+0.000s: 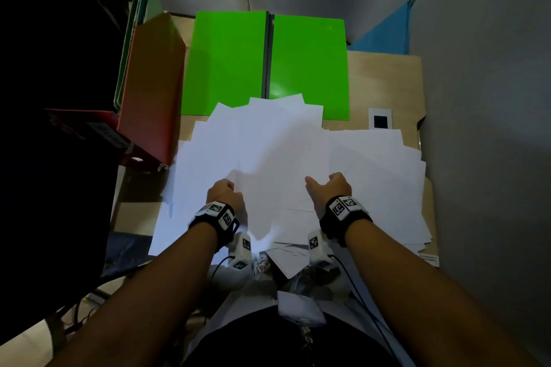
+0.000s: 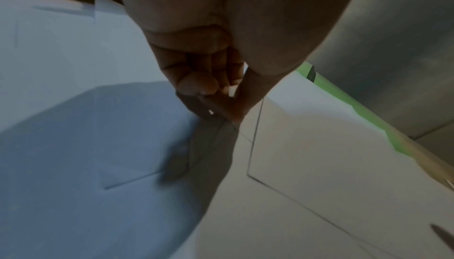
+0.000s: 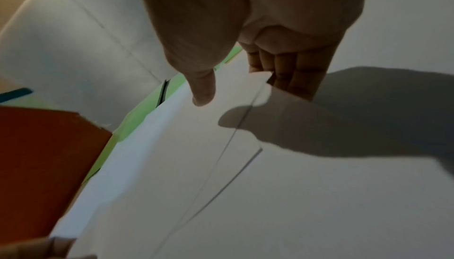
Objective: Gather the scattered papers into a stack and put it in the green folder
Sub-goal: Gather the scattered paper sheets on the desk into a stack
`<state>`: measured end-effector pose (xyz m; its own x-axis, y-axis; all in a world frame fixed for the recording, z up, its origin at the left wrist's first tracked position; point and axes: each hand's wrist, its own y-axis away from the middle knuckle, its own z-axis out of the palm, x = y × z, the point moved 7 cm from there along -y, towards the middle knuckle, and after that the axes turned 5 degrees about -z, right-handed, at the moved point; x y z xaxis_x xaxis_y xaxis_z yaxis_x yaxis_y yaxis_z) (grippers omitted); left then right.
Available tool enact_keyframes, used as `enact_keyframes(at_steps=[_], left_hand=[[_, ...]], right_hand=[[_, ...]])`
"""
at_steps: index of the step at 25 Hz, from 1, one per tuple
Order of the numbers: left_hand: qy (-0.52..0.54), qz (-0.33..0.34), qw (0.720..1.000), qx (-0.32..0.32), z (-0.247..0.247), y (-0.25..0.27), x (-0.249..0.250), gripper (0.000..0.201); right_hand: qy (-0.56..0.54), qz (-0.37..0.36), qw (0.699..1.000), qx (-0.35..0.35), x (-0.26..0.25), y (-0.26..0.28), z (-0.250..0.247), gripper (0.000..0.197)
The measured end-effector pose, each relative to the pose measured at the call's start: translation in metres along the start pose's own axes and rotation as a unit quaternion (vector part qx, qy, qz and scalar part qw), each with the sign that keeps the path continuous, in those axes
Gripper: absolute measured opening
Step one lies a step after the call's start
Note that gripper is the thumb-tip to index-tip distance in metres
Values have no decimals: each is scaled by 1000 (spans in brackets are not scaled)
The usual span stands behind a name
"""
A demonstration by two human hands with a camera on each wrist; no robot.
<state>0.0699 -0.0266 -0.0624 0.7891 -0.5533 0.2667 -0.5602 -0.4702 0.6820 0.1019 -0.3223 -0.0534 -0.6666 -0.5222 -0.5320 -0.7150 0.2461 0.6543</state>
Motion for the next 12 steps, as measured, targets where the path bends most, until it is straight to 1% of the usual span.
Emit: enact_keyframes(at_steps=[2, 3, 4, 5, 7, 8, 9, 11, 12], left_hand=[[-37, 12, 999, -19, 5, -1, 0, 26], [-52, 19, 998, -22, 3, 0, 3, 26], [-52, 30, 998, -18, 1, 2, 6, 22], [-35, 45, 998, -3, -1, 0, 11, 26], [32, 55, 998, 28, -7, 3, 21, 63], [67, 43, 996, 33, -9, 6, 26, 76], [98, 26, 994, 31, -9, 6, 29, 82], [158, -28, 987, -14, -1, 6, 31, 83], [197, -54, 978, -44, 4, 5, 30, 81]], right_hand=[[14, 7, 1000, -8, -4, -2, -1, 84], [24, 7, 1000, -12, -6, -2, -2, 79], [26, 13, 999, -15, -6, -4, -3, 73], [27, 17, 999, -18, -8, -3, -2, 67], [37, 19, 999, -28, -12, -4, 2, 58], [39, 13, 999, -28, -14, -7, 4, 54], [40, 4, 999, -24, -17, -8, 5, 47], [32, 0, 999, -11, -19, -12, 8, 34], [25, 6, 1000, -9, -18, -14, 10, 39]])
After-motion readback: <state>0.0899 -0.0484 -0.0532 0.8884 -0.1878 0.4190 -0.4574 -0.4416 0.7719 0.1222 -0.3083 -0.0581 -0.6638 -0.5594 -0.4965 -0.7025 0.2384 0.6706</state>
